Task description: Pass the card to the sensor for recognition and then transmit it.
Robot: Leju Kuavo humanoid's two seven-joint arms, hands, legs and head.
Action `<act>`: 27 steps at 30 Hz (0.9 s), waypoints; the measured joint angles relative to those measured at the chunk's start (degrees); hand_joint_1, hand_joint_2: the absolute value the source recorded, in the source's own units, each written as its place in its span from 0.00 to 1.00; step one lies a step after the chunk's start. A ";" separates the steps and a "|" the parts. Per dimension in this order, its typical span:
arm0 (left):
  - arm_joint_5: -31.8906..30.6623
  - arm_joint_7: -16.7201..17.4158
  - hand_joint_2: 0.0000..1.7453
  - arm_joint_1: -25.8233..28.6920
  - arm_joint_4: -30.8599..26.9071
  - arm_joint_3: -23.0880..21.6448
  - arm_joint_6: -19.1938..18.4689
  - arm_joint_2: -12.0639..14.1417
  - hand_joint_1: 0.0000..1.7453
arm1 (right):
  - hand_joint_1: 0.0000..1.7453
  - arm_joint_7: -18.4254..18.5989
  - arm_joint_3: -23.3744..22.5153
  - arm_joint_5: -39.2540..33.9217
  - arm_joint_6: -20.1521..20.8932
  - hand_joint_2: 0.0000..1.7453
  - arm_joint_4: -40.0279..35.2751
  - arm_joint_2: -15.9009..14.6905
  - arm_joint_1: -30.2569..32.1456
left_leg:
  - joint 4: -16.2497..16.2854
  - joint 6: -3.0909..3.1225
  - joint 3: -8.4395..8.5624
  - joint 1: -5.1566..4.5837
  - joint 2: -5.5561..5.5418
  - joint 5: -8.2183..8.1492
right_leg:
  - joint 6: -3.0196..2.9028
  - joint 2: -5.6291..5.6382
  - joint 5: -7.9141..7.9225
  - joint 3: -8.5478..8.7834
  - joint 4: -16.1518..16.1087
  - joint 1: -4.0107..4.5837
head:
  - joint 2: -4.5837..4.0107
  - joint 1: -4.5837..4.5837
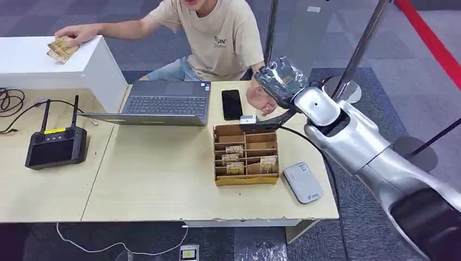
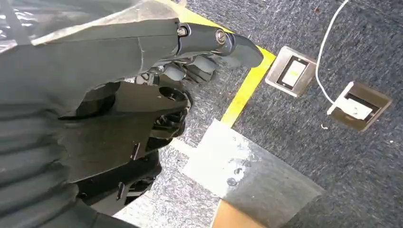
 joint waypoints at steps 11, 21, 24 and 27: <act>-0.48 0.37 1.00 0.03 0.00 0.00 -0.17 0.04 0.00 | 1.00 0.20 4.98 4.72 -0.11 1.00 2.16 -0.09 -1.92 | 0.00 0.00 0.01 0.01 0.00 0.00 | 0.00 0.00 0.00 -0.01 -0.01 0.00 | 0.00 0.00; -0.74 1.22 1.00 0.03 0.00 0.00 0.72 0.09 0.00 | 1.00 1.36 7.12 5.35 0.31 1.00 3.30 -0.15 -1.93 | 0.00 0.00 0.00 0.00 0.01 0.00 | 0.00 0.00 0.00 -0.03 -0.01 -0.01 | 0.00 0.00; -0.83 1.25 1.00 0.03 0.00 -0.02 0.94 0.09 0.00 | 1.00 1.75 7.14 5.26 0.07 1.00 3.61 -0.31 -1.92 | 0.00 0.00 0.00 0.01 0.01 0.00 | 0.00 0.00 0.00 -0.03 -0.01 -0.01 | 0.00 0.00; -0.85 1.29 1.00 0.03 0.00 -0.02 0.96 0.09 0.00 | 0.83 2.45 7.14 5.24 -0.07 1.00 3.93 -0.55 -1.89 | 0.00 0.00 0.01 0.01 0.00 0.00 | 0.00 0.00 0.00 -0.03 -0.01 -0.01 | 0.00 0.00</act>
